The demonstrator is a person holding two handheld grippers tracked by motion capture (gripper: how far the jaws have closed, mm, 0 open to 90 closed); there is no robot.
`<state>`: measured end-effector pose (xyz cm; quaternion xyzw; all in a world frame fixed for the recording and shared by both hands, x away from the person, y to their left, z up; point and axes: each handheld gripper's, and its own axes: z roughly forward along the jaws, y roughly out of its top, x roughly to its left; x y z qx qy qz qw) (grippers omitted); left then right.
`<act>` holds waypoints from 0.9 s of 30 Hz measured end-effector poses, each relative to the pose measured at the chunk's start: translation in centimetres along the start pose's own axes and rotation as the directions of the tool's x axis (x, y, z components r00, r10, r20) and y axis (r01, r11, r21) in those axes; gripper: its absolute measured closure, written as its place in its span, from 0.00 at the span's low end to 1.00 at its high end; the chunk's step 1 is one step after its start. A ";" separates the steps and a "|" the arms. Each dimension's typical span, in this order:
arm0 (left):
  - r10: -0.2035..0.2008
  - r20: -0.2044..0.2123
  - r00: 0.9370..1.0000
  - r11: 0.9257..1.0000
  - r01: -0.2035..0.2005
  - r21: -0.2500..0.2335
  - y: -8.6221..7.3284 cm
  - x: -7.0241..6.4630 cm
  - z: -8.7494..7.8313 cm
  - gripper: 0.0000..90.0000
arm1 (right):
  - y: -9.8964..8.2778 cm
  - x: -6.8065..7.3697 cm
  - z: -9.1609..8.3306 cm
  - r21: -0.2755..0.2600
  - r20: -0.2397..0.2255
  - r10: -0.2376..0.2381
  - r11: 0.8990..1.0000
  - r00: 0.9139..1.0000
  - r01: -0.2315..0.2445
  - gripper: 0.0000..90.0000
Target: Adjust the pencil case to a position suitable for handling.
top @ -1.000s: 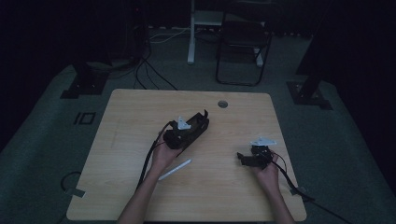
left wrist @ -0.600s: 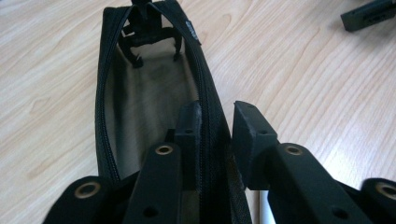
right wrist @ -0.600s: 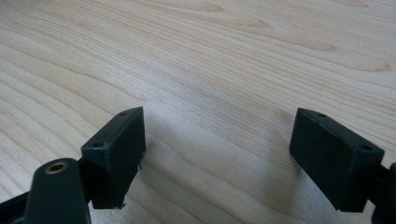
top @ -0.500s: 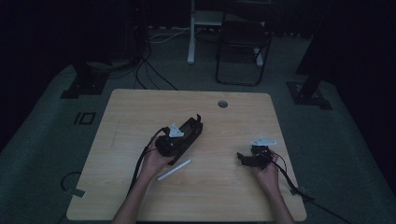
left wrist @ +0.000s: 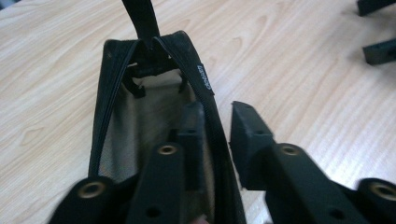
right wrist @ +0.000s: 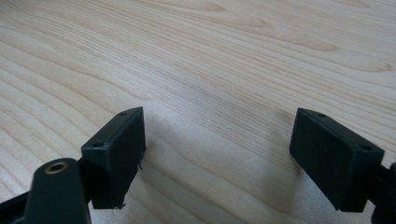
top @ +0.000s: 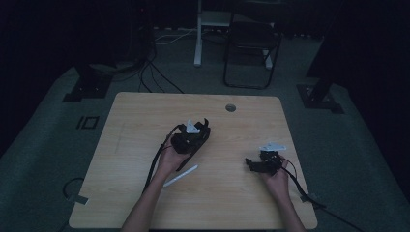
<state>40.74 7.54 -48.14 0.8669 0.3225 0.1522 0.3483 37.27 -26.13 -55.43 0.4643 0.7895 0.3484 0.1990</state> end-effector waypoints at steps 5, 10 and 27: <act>0.031 0.036 0.999 1.000 -0.032 0.001 -0.5 0.3 -0.7 0.92 | 0.0 0.0 0.0 0.000 0.000 0.000 1.000 1.000 0.000 0.21; 0.043 0.092 0.995 0.999 -0.042 -0.013 -1.2 0.3 -1.3 0.92 | 0.0 0.0 0.0 0.000 0.000 -0.001 1.000 1.000 0.001 0.21; 0.032 0.067 0.997 0.997 -0.027 -0.075 -2.6 -0.1 -5.3 0.55 | 0.0 0.0 0.0 0.000 0.000 0.000 1.000 1.000 0.000 0.21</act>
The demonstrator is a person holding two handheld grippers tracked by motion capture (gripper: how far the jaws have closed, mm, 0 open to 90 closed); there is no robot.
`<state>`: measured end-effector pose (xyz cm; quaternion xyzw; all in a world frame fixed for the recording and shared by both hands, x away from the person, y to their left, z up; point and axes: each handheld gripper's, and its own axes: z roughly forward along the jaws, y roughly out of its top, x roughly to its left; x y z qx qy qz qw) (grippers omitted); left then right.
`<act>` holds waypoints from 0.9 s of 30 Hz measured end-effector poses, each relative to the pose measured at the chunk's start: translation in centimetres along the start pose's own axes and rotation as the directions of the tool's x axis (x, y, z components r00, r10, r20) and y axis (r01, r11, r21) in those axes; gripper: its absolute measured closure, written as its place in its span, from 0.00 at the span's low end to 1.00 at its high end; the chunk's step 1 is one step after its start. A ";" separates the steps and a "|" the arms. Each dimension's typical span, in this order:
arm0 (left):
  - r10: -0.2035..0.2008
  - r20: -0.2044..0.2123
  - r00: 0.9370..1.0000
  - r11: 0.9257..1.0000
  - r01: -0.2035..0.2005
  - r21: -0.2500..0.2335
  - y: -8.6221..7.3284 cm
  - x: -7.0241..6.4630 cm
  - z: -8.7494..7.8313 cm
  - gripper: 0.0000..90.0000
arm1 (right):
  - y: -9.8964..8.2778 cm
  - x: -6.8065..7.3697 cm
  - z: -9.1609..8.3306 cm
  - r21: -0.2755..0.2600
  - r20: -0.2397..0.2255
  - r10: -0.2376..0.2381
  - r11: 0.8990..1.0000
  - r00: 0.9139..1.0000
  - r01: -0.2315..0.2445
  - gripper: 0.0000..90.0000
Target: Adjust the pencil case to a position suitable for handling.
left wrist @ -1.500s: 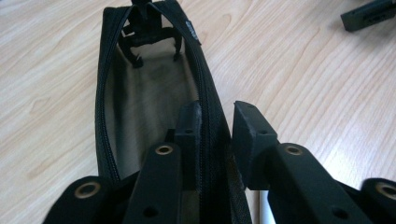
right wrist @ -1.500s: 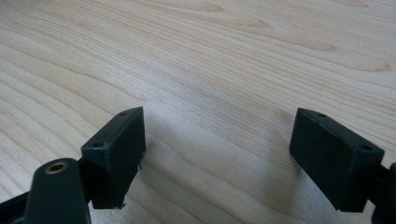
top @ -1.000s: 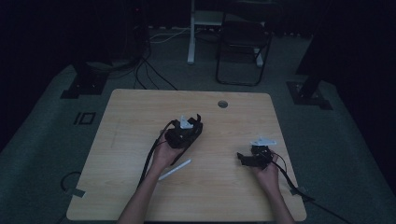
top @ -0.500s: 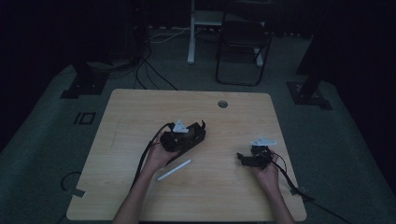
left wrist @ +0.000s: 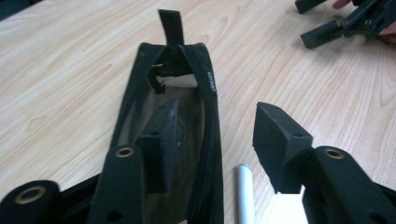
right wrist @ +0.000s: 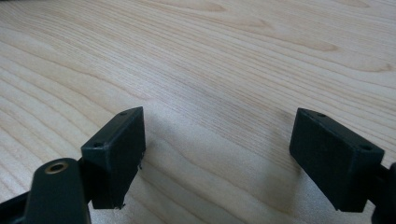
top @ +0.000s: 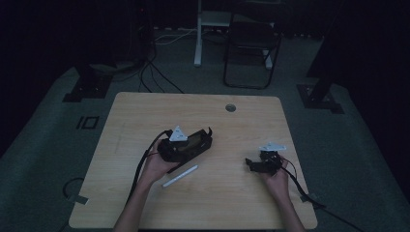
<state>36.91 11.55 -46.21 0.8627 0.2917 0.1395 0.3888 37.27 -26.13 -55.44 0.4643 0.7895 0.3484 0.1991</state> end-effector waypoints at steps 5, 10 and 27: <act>-0.046 -0.032 0.998 0.998 0.045 -0.033 -0.9 0.1 -1.2 0.53 | 0.0 0.0 0.0 0.000 0.000 -0.001 1.000 1.000 0.001 0.21; -0.062 -0.063 0.996 0.997 0.059 -0.053 -1.9 -0.1 -2.2 0.53 | 0.0 0.0 0.0 0.000 0.000 0.000 1.000 1.000 0.000 0.21; -0.085 -0.074 0.994 0.993 0.078 -0.088 -4.4 -1.0 -4.5 0.53 | 0.0 0.0 0.0 0.000 0.000 0.000 1.000 1.000 0.000 0.21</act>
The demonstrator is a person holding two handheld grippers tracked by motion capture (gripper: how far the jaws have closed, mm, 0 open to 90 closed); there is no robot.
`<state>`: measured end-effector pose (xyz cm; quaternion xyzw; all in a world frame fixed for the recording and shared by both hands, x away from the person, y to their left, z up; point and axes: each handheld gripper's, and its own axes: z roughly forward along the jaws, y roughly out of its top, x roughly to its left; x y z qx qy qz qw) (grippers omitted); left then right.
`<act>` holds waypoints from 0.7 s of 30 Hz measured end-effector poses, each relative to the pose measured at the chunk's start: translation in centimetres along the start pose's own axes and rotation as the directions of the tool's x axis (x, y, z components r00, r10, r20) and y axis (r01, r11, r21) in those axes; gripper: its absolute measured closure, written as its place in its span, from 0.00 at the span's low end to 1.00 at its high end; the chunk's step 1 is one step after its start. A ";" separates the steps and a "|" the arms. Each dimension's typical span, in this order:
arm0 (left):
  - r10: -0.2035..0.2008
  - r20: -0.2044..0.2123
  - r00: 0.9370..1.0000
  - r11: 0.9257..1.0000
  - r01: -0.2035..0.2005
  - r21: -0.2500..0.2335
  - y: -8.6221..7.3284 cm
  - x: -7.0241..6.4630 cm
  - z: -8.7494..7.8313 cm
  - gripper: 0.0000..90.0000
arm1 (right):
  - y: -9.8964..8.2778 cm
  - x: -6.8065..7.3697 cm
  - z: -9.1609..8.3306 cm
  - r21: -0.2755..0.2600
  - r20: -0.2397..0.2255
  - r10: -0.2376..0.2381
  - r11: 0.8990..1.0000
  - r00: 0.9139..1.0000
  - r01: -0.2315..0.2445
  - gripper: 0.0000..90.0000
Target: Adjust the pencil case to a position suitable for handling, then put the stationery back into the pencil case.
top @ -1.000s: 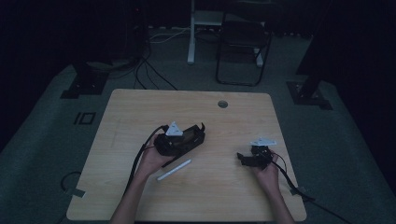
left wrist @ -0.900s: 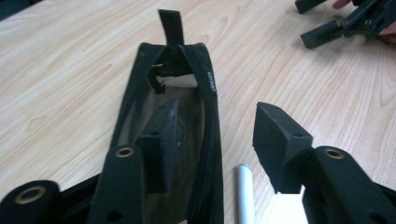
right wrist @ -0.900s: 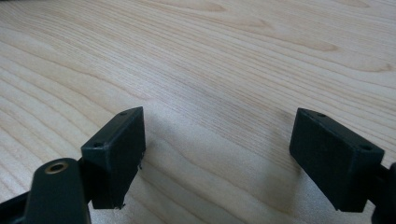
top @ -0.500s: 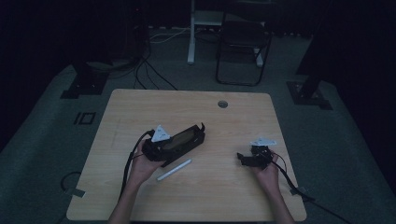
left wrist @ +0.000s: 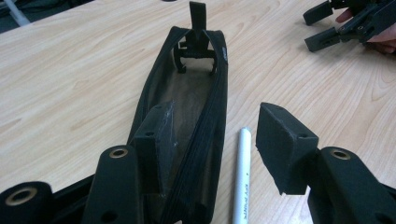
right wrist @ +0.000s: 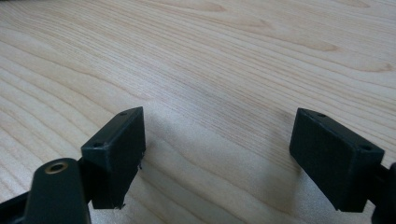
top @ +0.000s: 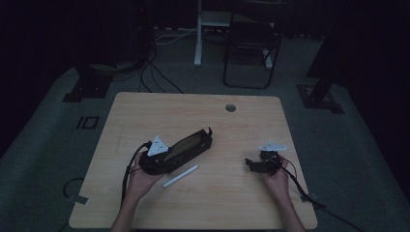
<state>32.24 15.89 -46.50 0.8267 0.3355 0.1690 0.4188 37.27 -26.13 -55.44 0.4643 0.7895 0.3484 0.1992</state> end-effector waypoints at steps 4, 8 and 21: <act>0.003 0.003 1.000 1.000 -0.003 -0.006 -0.4 -0.3 -0.5 0.53 | 0.0 0.0 0.0 0.000 0.000 0.000 1.000 1.000 0.000 0.21; 0.018 -0.004 1.000 0.999 -0.018 -0.032 -0.8 -0.8 -1.0 0.52 | 0.0 0.0 0.0 0.000 0.000 -0.001 1.000 1.000 0.001 0.21; 0.032 -0.029 0.999 0.998 -0.034 -0.051 -1.5 -1.5 -1.8 0.51 | 0.0 0.0 0.0 0.001 -0.003 -0.003 1.000 1.000 0.003 0.20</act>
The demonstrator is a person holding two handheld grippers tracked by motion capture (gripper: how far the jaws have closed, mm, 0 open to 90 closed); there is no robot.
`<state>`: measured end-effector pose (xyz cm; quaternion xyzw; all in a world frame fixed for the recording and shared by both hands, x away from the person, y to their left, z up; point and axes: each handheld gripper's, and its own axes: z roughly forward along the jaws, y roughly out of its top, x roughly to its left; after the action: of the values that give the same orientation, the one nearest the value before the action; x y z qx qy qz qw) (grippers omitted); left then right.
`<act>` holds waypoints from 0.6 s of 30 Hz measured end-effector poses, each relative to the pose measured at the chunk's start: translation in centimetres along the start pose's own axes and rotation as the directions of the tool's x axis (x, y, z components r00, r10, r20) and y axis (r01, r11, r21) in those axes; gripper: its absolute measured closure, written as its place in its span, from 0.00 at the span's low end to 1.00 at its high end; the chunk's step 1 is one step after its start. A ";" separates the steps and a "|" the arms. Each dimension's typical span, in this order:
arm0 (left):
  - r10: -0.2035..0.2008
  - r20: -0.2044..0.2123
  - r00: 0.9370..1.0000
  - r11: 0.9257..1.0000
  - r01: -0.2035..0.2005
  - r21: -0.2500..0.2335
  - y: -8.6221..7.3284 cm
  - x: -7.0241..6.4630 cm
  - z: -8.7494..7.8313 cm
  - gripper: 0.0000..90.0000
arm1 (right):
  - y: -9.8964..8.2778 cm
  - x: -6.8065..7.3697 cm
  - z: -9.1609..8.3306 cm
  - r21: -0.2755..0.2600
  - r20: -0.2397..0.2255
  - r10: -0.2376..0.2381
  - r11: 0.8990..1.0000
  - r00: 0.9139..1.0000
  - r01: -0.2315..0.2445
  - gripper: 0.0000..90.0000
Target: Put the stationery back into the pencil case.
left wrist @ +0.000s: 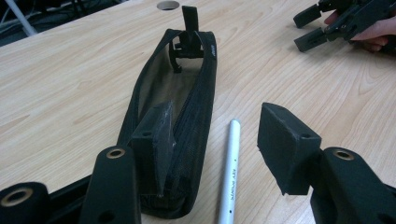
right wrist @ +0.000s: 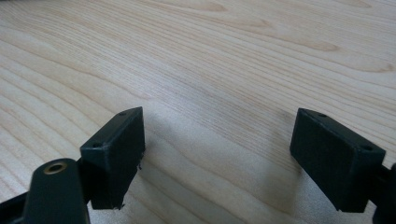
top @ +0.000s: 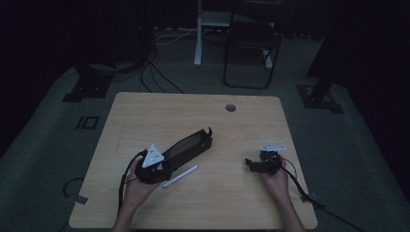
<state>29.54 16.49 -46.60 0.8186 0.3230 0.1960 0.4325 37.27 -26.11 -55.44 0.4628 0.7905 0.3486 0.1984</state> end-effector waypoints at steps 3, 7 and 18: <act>-0.009 -0.002 1.000 1.000 0.009 -0.010 -0.2 0.0 -0.4 0.51 | 0.0 0.0 0.0 0.000 -0.003 -0.003 1.000 1.000 0.003 0.20; -0.021 0.014 1.000 1.000 0.021 -0.002 -0.6 -0.3 -0.5 0.53 | 0.0 0.0 0.0 0.000 -0.003 -0.003 1.000 1.000 0.003 0.20; -0.001 0.024 1.000 0.999 0.000 0.041 -1.9 -1.2 0.5 0.54 | 0.0 0.0 0.0 0.000 -0.002 -0.003 1.000 1.000 0.003 0.21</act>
<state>28.29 16.16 -48.46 0.8297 0.3219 0.1796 0.4193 37.24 -26.09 -55.44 0.4610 0.7916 0.3488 0.1981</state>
